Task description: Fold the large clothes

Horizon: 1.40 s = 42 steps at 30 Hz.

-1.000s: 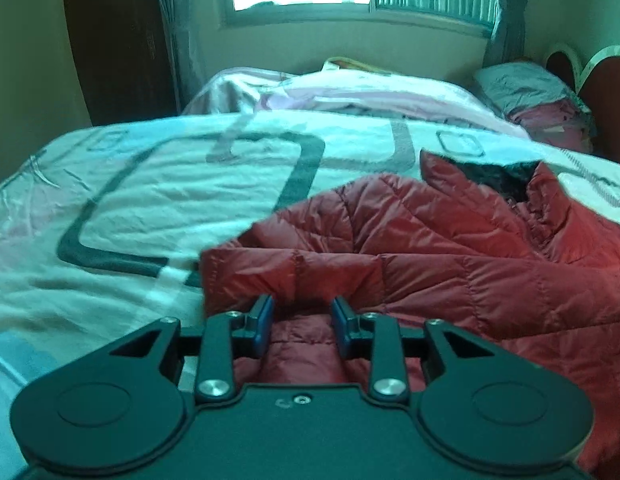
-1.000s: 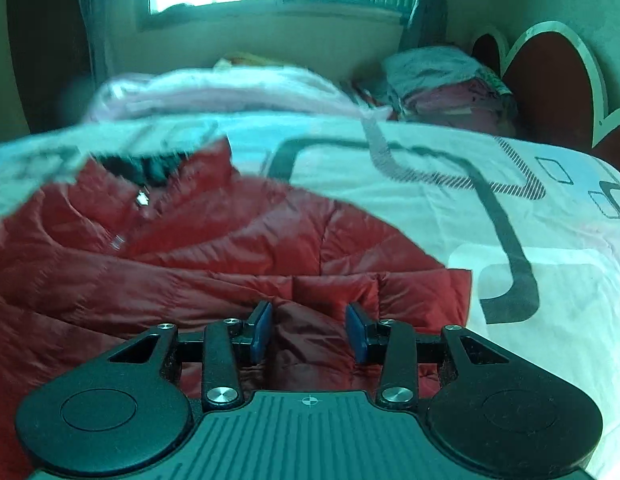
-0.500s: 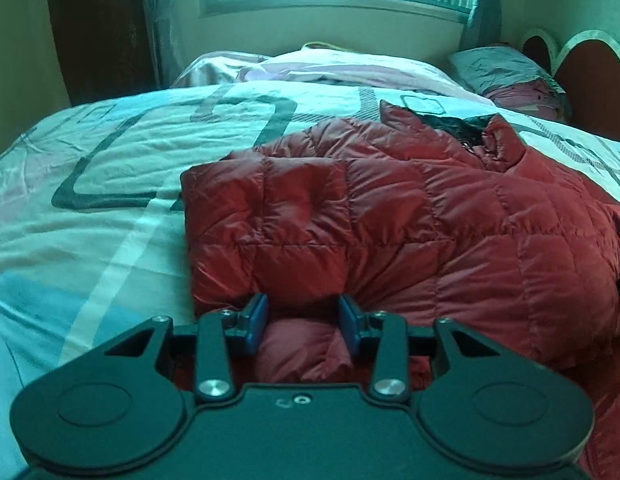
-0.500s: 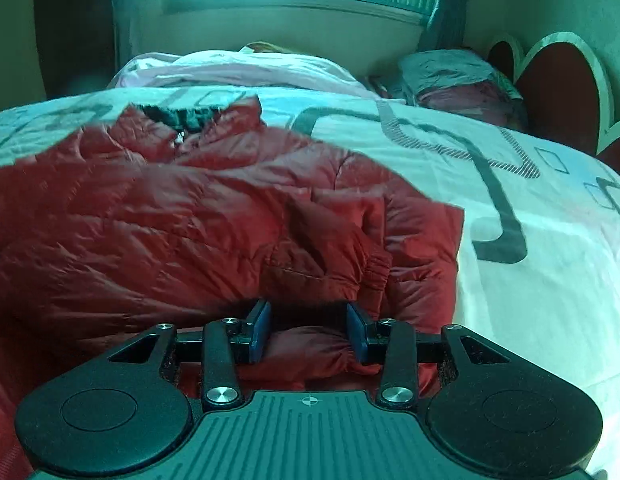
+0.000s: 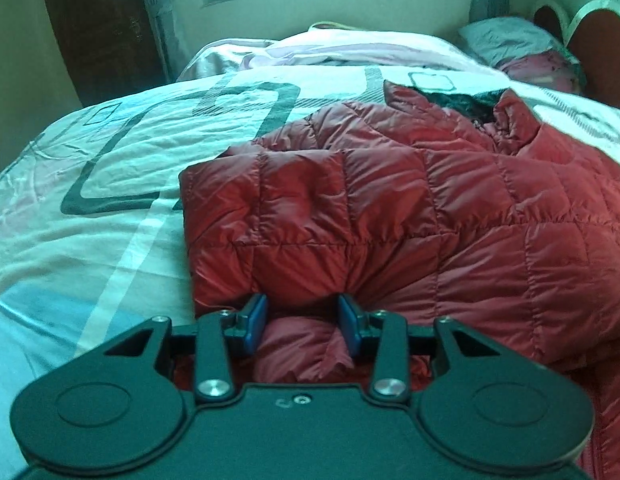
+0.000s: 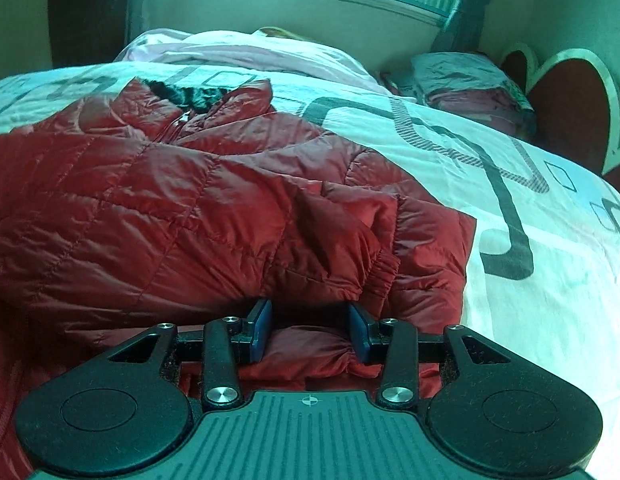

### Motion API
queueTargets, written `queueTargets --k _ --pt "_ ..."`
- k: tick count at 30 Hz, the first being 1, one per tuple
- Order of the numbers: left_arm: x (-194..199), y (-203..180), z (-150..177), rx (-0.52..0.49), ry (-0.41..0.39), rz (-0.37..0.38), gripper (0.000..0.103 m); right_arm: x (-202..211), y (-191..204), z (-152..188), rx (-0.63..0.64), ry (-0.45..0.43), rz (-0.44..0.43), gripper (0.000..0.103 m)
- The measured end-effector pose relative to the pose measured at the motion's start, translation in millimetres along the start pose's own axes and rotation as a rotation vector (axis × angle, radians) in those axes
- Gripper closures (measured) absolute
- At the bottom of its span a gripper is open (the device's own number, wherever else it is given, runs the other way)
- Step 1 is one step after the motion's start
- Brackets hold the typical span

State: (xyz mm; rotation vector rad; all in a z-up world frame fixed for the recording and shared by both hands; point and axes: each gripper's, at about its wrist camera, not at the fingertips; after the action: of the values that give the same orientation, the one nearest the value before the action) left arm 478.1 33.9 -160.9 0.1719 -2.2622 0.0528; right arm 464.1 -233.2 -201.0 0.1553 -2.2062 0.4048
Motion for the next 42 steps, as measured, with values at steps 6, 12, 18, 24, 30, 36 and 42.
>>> queueTargets --k 6,12,18,24,30,36,42 --pt "4.4 -15.0 -0.3 -0.064 0.003 -0.094 0.059 -1.7 -1.8 -10.9 0.058 0.041 -0.028 0.061" --pt "33.2 -14.5 5.7 -0.088 -0.029 -0.093 0.053 22.6 1.0 -10.3 0.051 -0.008 -0.024 0.06" --pt "72.7 -9.7 23.4 -0.106 -0.074 0.003 0.049 66.9 11.8 5.2 0.009 -0.071 -0.048 0.06" --pt "105.5 0.6 58.8 -0.114 -0.076 0.098 0.049 116.1 36.9 34.9 -0.032 -0.105 -0.073 0.06" --pt "139.7 32.9 105.7 -0.096 -0.064 0.145 0.042 163.1 58.2 80.4 -0.082 -0.098 -0.072 0.051" --pt "170.4 62.7 146.8 -0.123 -0.074 0.153 0.035 202.9 81.3 119.3 -0.056 -0.109 -0.034 0.025" --pt "183.3 93.9 169.4 -0.077 -0.052 0.145 0.035 221.5 89.0 155.6 -0.079 -0.07 -0.012 0.025"
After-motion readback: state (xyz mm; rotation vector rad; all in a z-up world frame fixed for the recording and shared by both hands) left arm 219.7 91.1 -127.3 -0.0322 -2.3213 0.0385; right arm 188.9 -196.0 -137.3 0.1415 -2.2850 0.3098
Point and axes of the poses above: each gripper's, at about its wrist camera, not at the fingertips, and x roughly against the way its jaws point, y to its left, z to its underside, and after that the axes turned 11 degrees about x, right-handed
